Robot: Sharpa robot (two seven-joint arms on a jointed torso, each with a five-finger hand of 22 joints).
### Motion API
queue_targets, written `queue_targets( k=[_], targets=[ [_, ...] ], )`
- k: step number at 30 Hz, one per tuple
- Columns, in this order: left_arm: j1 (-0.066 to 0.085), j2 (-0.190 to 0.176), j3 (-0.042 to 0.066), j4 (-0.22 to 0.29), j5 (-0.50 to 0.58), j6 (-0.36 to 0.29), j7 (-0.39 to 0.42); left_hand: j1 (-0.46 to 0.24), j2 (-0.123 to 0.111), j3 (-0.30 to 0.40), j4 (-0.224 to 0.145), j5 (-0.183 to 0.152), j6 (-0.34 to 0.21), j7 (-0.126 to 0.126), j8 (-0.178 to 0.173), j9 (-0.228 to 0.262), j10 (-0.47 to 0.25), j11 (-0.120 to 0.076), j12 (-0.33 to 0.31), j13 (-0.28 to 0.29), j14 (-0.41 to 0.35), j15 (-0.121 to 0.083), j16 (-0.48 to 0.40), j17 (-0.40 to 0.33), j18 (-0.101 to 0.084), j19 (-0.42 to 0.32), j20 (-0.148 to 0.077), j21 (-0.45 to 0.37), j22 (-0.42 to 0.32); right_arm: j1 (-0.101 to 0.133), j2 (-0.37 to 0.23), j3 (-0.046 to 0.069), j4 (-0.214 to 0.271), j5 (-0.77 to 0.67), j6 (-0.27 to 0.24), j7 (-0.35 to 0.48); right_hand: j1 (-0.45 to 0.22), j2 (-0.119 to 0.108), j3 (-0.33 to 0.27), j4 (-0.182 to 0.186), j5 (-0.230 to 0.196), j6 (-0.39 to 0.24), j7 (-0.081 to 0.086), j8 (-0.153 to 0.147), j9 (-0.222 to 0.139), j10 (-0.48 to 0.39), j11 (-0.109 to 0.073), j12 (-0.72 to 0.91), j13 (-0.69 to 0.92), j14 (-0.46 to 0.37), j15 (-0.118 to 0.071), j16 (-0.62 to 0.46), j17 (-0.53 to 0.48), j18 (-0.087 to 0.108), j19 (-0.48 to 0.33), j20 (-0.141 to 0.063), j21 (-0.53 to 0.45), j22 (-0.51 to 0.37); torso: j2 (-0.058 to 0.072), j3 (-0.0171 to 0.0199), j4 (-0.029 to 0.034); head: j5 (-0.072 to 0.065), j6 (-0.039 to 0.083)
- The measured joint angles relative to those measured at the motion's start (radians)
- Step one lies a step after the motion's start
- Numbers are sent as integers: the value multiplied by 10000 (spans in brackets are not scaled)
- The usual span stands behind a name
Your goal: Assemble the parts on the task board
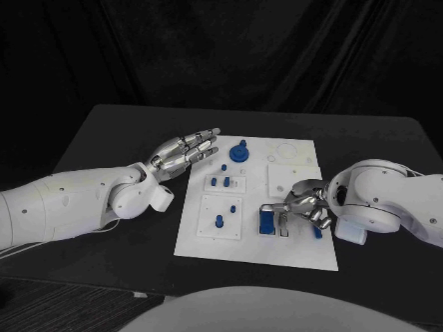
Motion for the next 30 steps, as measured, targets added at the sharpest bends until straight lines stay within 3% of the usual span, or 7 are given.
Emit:
queue_targets(
  k=[8,12,16,18,24,27,30],
  targets=[
    [-6,0,0,-19,0,31,-11,30,30,0,0,0,0,0,0,0,0,0,0,0,1,70,0,0,-1,25,25,0,4,-1,-342,-1,247,-1,-264,144,-176,319,-207,-78,55,16,-16,158,0,0,0,0,0,0,0,26,20,0,0,0,0,0,0,0,0,22,0],
    [-11,0,0,-31,0,45,-17,30,30,0,0,0,0,0,0,0,0,0,0,0,1,70,0,1,-1,35,35,0,8,8,-567,-1,416,-1,-395,261,1193,248,-86,-831,719,154,-104,417,35,0,0,0,0,0,0,79,20,0,0,0,119,6,0,1,-1,27,0],
    [-14,0,0,-37,0,53,-21,30,30,20,-21,38,46,47,50,0,0,0,0,-1,1,70,0,1,-1,35,35,0,8,24,-614,0,530,-1,-395,325,1943,175,-115,-1287,824,295,-219,956,389,11,-81,0,-1,0,0,79,20,0,0,0,119,8,0,0,-2,12,0],
    [-21,0,0,-37,0,58,-25,30,30,29,-29,39,53,53,50,-1,0,0,0,0,1,70,0,1,-2,35,35,0,8,25,-614,1,562,0,-339,333,2140,173,-198,-1419,824,342,-272,1460,815,-15,-165,0,-1,9,-85,79,19,0,-7,-86,156,7,-2,0,-2,12,0],
    [-24,1,0,-36,0,68,-35,30,30,29,-29,38,90,90,50,-1,0,0,0,8,1,70,0,1,-1,35,35,0,7,24,-584,1,570,1,-95,326,2479,203,-573,-1667,656,-228,-607,3740,3264,20,-414,0,-1,-7,-306,79,19,1,-9,-277,156,7,-12,0,-5,15,0],
    [-25,5,0,-37,0,74,-41,30,30,29,-29,38,90,90,50,-1,0,0,-1,8,1,69,0,1,-1,35,35,0,7,12,-531,1,557,1,47,316,2512,236,-676,-1598,576,-286,-680,4420,4050,3,-503,0,2,20,-342,79,18,0,-16,-342,156,7,-12,-1,-4,15,0],
    [-26,13,0,-38,0,83,-51,109,30,57,-57,83,90,90,50,-1,0,0,0,7,1,69,0,2,-2,35,35,0,7,-10,-473,1,535,1,163,309,2512,236,-681,-1593,552,-266,-700,4606,4269,3,-503,0,7,19,-342,79,18,0,-17,-342,156,6,-10,-1,-2,15,0]
  ],
)
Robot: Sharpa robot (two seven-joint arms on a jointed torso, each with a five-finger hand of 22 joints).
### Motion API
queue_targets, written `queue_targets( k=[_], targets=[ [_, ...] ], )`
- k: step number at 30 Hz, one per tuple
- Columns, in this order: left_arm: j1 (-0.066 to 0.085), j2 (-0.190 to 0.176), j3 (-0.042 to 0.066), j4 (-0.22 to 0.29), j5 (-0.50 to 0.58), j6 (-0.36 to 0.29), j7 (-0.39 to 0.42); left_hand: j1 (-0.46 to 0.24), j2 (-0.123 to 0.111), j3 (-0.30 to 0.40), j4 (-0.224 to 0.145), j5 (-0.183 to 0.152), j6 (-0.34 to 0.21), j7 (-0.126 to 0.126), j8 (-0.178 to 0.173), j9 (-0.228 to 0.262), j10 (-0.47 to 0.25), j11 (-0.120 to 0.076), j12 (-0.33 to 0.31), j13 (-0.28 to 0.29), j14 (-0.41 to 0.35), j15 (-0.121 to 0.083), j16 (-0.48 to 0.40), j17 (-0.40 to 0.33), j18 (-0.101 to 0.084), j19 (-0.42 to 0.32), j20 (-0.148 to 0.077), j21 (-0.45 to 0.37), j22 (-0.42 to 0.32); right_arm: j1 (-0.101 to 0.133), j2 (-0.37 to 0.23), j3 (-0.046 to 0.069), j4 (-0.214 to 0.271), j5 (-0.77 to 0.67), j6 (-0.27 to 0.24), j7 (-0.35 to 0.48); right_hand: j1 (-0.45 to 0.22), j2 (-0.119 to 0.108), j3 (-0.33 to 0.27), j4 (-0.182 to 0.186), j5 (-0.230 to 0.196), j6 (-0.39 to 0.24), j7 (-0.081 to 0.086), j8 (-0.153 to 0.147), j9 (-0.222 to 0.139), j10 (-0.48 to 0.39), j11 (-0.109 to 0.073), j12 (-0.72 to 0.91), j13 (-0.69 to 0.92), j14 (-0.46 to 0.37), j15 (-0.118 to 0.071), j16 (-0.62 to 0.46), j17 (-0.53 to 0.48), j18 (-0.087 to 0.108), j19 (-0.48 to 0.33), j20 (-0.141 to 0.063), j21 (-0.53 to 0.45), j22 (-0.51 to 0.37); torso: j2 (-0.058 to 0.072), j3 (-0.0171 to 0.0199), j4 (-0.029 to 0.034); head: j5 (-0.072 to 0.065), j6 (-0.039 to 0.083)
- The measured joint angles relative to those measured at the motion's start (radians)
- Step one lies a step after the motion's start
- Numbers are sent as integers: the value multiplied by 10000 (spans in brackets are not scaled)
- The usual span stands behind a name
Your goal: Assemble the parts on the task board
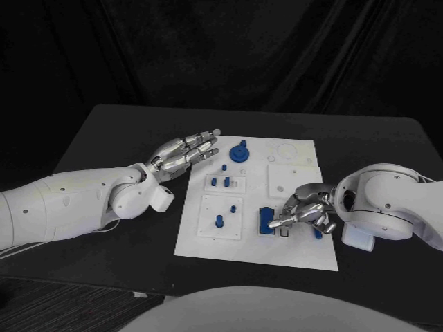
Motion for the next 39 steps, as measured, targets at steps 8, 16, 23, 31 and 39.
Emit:
queue_targets(
  k=[8,16,23,31,39],
  targets=[
    [-2,-2,0,-1,-1,19,-20,0,0,0,0,0,0,0,0,0,0,0,0,-1,0,0,0,10,0,0,0,0,-1,-73,129,-2,-89,0,226,-23,0,0,-28,28,-42,90,-13,166,214,0,0,0,-1,0,0,0,-1,0,0,0,0,-1,14,0,5,20,0],
    [-4,-7,0,2,-1,31,-48,0,0,28,29,-1,36,36,0,8,0,0,0,-1,1,72,0,11,1,0,-1,0,-1,-124,242,-2,-251,0,303,-72,-65,336,-66,71,-41,126,-49,292,433,37,-36,0,-2,6,-64,0,-1,-1,36,-36,0,-2,14,0,7,20,0],
    [-5,-1,0,0,-2,43,-65,0,0,55,2,33,36,36,0,9,0,0,0,-2,1,72,0,11,0,0,-1,0,-2,-150,267,-2,-306,0,291,-102,-98,762,-9,294,-48,126,-49,339,618,0,-72,0,-3,6,-64,0,-2,-1,0,-72,0,-2,4,0,7,16,0],
    [-6,-9,0,-2,-1,63,-103,0,0,55,2,32,72,71,39,8,0,0,47,8,1,71,0,11,1,-1,-1,0,-2,-164,261,-6,-313,14,284,-102,-76,1006,2,359,-89,7,-76,222,636,0,-72,0,-4,6,-63,0,-2,-1,0,-72,0,-3,4,0,7,36,0],
    [-7,-2,0,-4,-1,102,-139,0,0,55,2,32,124,124,39,18,0,0,47,7,0,71,0,11,0,14,57,38,-3,-171,302,-4,-327,14,325,-135,1297,998,600,-710,589,-55,-123,-76,687,33,-105,14,34,-4,-124,-1,-26,-1,31,-103,0,-3,8,2,6,25,0]
  ],
)
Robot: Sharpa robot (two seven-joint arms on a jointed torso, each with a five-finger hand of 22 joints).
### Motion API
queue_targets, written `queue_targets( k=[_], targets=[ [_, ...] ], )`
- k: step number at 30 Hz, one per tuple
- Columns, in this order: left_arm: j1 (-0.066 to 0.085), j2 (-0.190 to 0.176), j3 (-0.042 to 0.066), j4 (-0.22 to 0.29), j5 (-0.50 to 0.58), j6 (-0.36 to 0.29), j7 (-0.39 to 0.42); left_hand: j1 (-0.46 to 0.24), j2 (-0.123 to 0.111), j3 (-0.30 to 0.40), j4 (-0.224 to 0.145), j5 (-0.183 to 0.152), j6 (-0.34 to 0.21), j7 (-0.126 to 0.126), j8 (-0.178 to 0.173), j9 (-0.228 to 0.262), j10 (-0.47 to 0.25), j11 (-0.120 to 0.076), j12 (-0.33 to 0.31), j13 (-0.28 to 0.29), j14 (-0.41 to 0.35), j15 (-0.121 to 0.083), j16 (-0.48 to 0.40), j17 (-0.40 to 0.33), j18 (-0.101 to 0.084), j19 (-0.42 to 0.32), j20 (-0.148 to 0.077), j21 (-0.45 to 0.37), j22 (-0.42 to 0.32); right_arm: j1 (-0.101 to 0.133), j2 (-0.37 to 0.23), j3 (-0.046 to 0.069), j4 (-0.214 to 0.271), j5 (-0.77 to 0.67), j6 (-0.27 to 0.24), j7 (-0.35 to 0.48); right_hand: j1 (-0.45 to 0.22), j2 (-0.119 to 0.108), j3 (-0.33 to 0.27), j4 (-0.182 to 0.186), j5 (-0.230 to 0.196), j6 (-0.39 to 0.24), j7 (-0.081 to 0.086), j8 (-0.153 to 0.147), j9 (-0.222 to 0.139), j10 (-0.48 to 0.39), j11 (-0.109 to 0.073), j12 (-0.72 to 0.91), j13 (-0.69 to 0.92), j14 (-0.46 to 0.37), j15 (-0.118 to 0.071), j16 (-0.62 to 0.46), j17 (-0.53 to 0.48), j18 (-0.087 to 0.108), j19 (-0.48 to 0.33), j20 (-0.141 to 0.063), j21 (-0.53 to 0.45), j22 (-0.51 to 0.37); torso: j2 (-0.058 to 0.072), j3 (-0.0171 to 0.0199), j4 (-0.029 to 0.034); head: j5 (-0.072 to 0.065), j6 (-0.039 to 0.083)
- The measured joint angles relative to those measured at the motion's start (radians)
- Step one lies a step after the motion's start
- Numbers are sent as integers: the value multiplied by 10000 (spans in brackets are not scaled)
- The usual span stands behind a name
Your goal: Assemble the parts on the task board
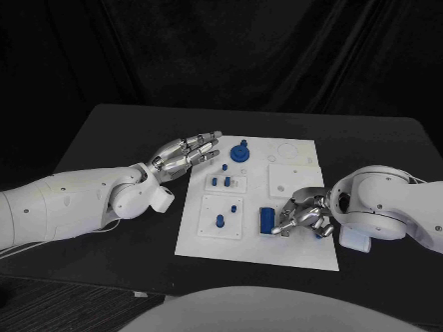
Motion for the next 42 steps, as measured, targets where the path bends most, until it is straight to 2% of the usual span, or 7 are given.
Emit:
queue_targets(
  k=[11,16,20,24,27,34,42],
  targets=[
    [-1,-14,0,2,0,30,-31,0,0,0,0,0,30,30,0,0,37,36,0,-1,0,0,0,0,0,-14,14,0,3,-33,-24,2,25,-8,108,-52,280,-107,18,-269,-590,55,57,-158,-53,-1,1,37,-17,1,0,0,-18,0,5,-5,0,-1,1,0,-3,35,0],
    [-2,-29,0,5,-1,39,-38,0,0,-1,0,0,36,36,0,0,38,37,0,-1,0,-1,0,0,0,-14,13,0,9,-23,-431,2,310,-9,35,35,-336,-346,-416,167,-1053,55,56,-639,-324,3,-4,24,-58,1,0,0,-18,0,5,-5,0,-1,2,0,-2,47,0],
    [-3,-53,0,6,-2,43,-41,0,0,-1,1,0,36,36,0,-1,38,37,0,-2,0,-1,0,0,0,-14,14,0,9,232,-844,-13,532,-1,-75,145,-994,-397,-841,715,-1071,346,167,-1724,-1351,-3,3,23,-34,1,0,0,-35,0,5,-5,50,-1,2,0,-1,58,0],
    [-4,-71,0,2,-2,44,-46,0,0,-1,1,-1,36,36,39,-1,38,37,38,1,0,-1,38,0,-1,-14,13,0,8,696,-1260,7,681,5,-222,220,-2047,-224,-1305,1725,-1068,1184,389,-3763,-3504,-18,200,23,-34,-15,145,0,-6,0,-32,106,132,-2,2,-1,-2,59,0],
    [-4,-71,0,-3,-2,44,-48,0,0,-1,1,-1,36,36,39,-1,38,37,38,8,0,-1,38,0,0,-14,13,0,23,950,-1503,9,712,-14,-352,217,-3223,279,-1708,2258,-1046,2025,519,-5333,-5236,-35,360,23,-35,-14,251,0,28,1,-29,180,169,-2,-4,-1,-5,61,0],
    [-5,-74,0,-4,-2,36,-48,0,0,-1,1,-1,44,44,39,0,37,36,37,8,0,-1,38,2,0,-14,13,0,32,1153,-1796,2,667,-1057,-406,97,-2557,133,-1711,1815,-577,2416,640,-6279,-6372,-6,402,23,-36,-15,322,45,28,2,-30,249,247,-2,-15,-2,-5,48,0],
    [-5,-93,0,8,-2,31,-48,0,0,-1,1,-1,72,72,39,8,44,42,37,7,0,-2,38,10,0,-15,13,-1,34,1150,-1866,1,568,-2824,-167,-84,-1908,77,-1506,1588,209,3163,468,-6252,-6534,-15,402,23,-37,-15,322,45,-4,2,-30,249,469,-2,-35,-19,-9,72,0]
  ],
)
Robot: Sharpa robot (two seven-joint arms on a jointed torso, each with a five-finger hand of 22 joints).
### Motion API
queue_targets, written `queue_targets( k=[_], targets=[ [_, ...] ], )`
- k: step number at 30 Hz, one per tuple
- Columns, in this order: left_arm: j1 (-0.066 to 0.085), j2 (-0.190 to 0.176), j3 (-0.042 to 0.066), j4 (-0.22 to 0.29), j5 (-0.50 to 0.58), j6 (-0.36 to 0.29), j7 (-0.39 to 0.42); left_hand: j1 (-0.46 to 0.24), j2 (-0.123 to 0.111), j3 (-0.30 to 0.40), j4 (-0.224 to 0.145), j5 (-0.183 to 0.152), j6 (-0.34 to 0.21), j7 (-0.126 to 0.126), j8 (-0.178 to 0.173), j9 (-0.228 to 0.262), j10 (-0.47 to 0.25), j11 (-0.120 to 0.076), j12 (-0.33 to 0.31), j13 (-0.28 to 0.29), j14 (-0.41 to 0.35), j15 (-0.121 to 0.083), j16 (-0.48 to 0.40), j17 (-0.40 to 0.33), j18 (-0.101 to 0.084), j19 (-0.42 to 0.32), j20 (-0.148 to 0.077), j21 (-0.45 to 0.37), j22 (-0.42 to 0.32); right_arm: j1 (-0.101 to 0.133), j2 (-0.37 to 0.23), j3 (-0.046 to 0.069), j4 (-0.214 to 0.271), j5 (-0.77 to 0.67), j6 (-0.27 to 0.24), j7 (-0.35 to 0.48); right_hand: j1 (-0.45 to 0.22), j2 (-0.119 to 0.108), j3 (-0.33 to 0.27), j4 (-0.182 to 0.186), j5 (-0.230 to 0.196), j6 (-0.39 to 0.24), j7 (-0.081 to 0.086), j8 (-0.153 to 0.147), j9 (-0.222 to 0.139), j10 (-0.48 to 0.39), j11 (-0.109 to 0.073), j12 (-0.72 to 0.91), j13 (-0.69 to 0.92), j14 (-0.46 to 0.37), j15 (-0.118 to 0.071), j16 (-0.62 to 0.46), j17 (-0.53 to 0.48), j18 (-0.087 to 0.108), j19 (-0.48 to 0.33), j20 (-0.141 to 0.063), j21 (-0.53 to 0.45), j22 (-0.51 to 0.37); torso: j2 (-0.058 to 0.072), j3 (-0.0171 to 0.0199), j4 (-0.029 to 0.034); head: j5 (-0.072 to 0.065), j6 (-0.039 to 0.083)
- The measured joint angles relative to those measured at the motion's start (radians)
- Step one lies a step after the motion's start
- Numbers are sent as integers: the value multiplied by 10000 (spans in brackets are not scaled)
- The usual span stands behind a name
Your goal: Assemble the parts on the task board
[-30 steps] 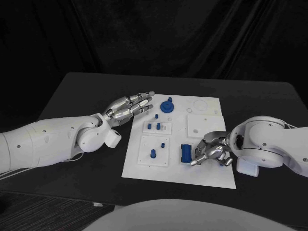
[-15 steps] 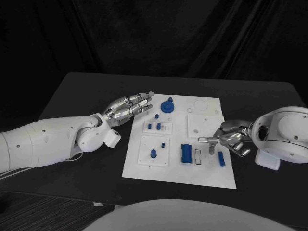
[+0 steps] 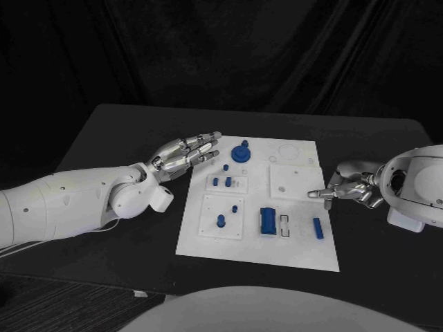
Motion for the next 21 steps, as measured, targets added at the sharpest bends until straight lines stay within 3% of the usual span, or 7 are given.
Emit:
queue_targets(
  k=[2,6,9,21],
  targets=[
    [0,0,0,2,0,0,0,0,0,0,0,0,0,0,0,0,25,25,0,0,0,0,0,0,-1,0,0,0,8,-43,-19,0,10,-306,64,-31,246,-77,84,-171,370,118,-90,16,63,-17,-83,0,0,7,-6,0,-29,0,0,0,49,0,0,-1,1,-12,0],
    [0,-2,0,2,0,0,0,0,0,0,0,0,0,0,0,0,26,26,0,-1,0,0,0,0,0,0,0,0,8,-150,-44,0,44,-790,158,-76,586,-228,185,-448,600,217,-127,74,184,15,-116,0,0,2,-75,0,-78,0,0,0,112,0,24,6,1,-59,0],
    [0,-6,0,1,0,2,0,0,0,0,0,0,0,0,0,-1,26,26,0,-1,0,0,0,0,0,0,0,0,8,-289,-46,1,102,-1163,188,-99,720,-364,203,-591,602,217,-127,74,222,17,-118,0,-1,2,-75,0,-154,0,37,-37,112,0,37,14,2,-73,0],
    [-2,-33,0,0,0,8,-17,0,0,28,28,0,0,0,0,-1,26,26,-1,-2,0,0,0,0,1,0,0,0,7,-851,-28,-5,347,-2139,77,-166,781,-428,214,-692,344,180,-90,74,308,17,-118,1,-2,2,-75,-84,-350,1,37,-37,191,1,41,17,9,-105,0]
  ],
)
